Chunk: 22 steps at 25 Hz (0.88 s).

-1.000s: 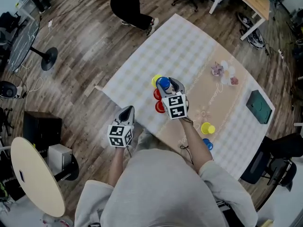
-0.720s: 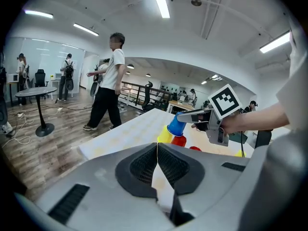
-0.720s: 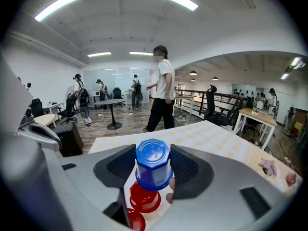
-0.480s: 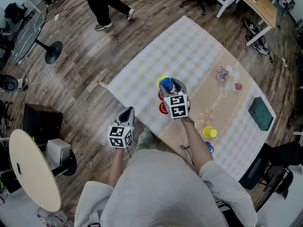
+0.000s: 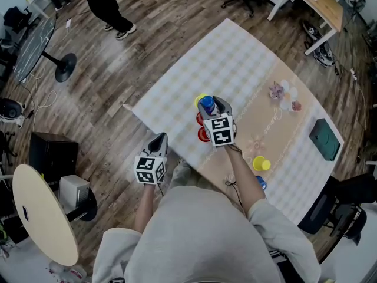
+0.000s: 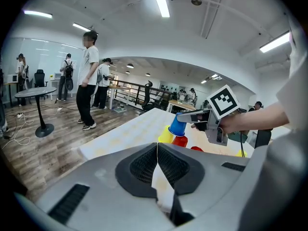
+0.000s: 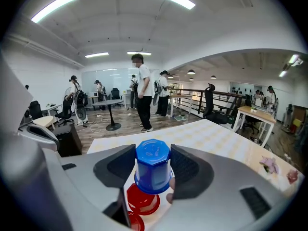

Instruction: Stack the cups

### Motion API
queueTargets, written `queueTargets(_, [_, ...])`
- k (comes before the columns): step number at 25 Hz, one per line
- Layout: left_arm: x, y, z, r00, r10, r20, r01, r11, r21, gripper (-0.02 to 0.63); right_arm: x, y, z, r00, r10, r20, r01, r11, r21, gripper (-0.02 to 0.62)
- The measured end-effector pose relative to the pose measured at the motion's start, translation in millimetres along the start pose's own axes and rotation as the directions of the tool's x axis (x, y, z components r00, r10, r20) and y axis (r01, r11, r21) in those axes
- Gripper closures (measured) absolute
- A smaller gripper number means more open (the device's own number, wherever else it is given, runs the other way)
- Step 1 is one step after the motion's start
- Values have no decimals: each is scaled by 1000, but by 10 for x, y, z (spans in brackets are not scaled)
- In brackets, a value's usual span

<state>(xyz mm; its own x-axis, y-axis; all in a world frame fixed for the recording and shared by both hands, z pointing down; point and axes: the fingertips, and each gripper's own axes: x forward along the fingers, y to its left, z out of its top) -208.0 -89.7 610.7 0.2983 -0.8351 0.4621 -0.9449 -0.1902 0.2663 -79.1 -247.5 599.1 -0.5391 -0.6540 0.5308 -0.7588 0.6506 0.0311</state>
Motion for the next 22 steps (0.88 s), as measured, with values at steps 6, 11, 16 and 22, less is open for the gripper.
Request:
queueTargets(6, [8,-20,-4,1000,-4,-3,4,1000,3,591,-10,-3,-20,1000,3,8,-3,1000,-2,364])
queueTargets(11, [16,-47,-3,1000,-11,-2,11,1000,6,592,-32,5,-50,1000,16,12,-16,1000,6,272])
queueTargets(16, [41,-115,1,1000,-30,-2,30,999,16,592,-160,-20,-60,1000,1,31,-1,1000,13,273])
queueTargets(22, [182,-341,43,996,-91,-13,92,994,51,591,-459,-117,-74,996,-38,77,34,998,50,284])
